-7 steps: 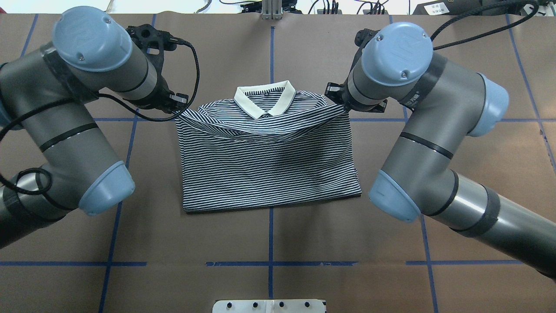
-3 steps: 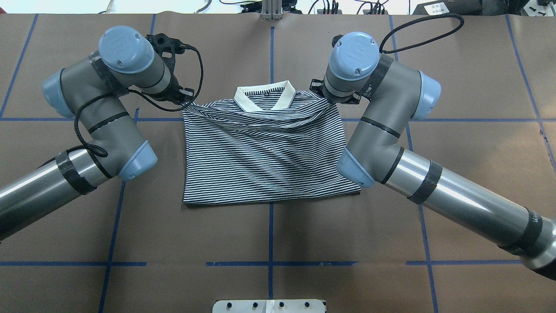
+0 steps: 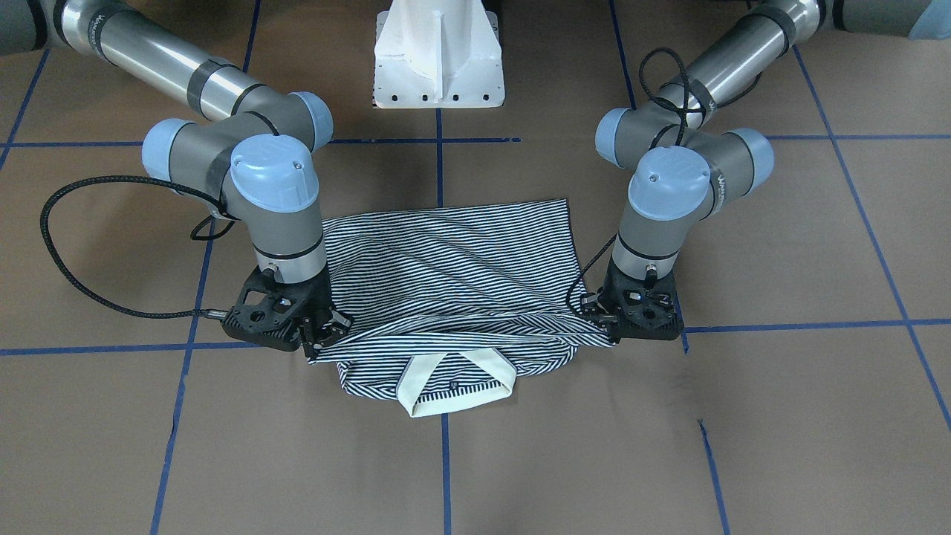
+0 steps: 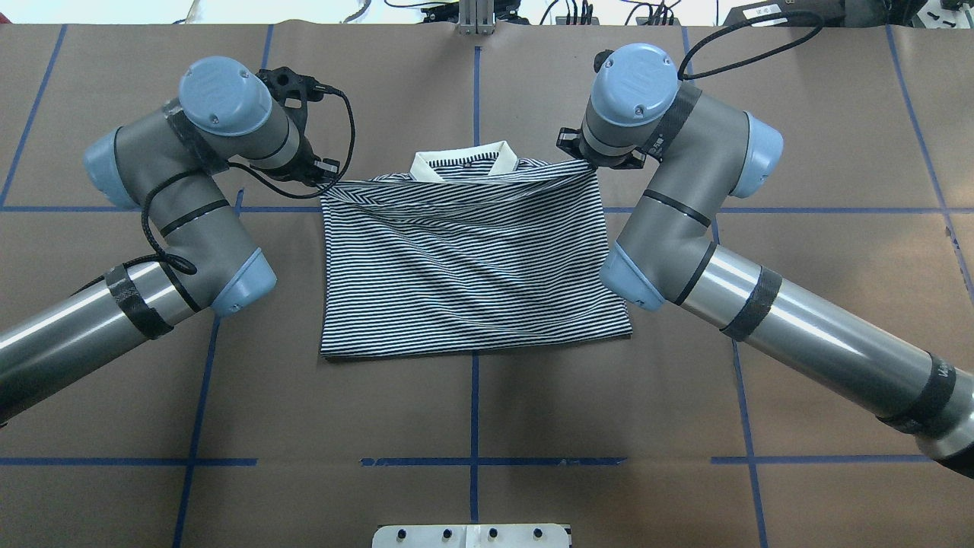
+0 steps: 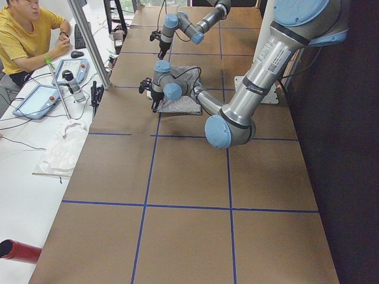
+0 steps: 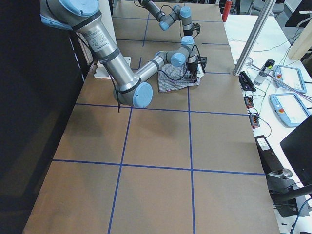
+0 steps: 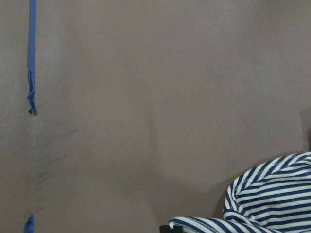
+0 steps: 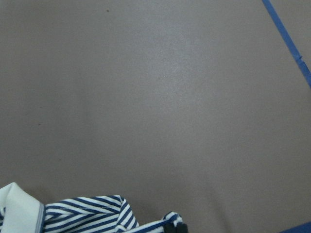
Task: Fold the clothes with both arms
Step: 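Release the hem and raise both grippers above the folded shirt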
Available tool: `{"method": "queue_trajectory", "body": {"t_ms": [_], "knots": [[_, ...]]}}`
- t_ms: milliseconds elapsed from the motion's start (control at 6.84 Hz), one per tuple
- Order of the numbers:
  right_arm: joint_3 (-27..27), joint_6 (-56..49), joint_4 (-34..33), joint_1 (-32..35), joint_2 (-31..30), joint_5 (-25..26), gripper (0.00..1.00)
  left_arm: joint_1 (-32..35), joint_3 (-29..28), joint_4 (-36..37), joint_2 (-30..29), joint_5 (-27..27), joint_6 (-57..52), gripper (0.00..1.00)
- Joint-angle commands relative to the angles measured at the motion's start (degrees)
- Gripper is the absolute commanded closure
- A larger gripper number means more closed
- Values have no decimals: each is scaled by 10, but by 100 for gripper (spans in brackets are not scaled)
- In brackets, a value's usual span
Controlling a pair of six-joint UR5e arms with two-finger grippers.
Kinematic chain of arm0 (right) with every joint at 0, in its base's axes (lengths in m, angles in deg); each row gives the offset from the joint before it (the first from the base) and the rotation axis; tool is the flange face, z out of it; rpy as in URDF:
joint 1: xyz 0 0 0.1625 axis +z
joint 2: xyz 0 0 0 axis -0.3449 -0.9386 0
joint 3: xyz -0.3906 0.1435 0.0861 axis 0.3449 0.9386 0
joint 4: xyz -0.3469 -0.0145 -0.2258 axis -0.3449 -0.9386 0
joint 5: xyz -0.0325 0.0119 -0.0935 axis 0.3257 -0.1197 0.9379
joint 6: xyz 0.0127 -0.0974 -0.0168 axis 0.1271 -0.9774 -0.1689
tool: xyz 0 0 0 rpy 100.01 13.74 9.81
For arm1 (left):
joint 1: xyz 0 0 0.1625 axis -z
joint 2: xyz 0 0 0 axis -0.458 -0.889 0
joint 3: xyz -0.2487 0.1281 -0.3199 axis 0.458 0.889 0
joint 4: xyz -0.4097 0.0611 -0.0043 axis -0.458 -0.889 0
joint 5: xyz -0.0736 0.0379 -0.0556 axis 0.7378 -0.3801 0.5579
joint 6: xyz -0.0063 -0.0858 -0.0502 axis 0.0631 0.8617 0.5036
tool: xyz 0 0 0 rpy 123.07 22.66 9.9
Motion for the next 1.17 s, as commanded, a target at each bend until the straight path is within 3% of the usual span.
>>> {"method": "queue_trajectory", "body": {"t_ms": [0, 146, 292, 585, 877, 1023], "knots": [[15, -9, 1, 0, 0, 3, 30, 0, 2, -2, 0, 1, -3, 62], [15, -8, 2, -3, 2, 5, 0, 0, 19, -2, 3, 1, -18, 1], [14, -15, 2, -3, 2, 1, 0, 0, 60, 3, 12, 5, -22, 0], [6, -131, 3, 13, -9, -10, 0, -3, 141, 5, 66, 27, -22, 0], [-55, -147, 3, 21, -49, -40, 0, -57, 240, -2, 146, 27, 8, 0], [-70, -146, 3, 21, -56, -43, 0, -77, 261, -3, 175, 24, 66, 0]]}}
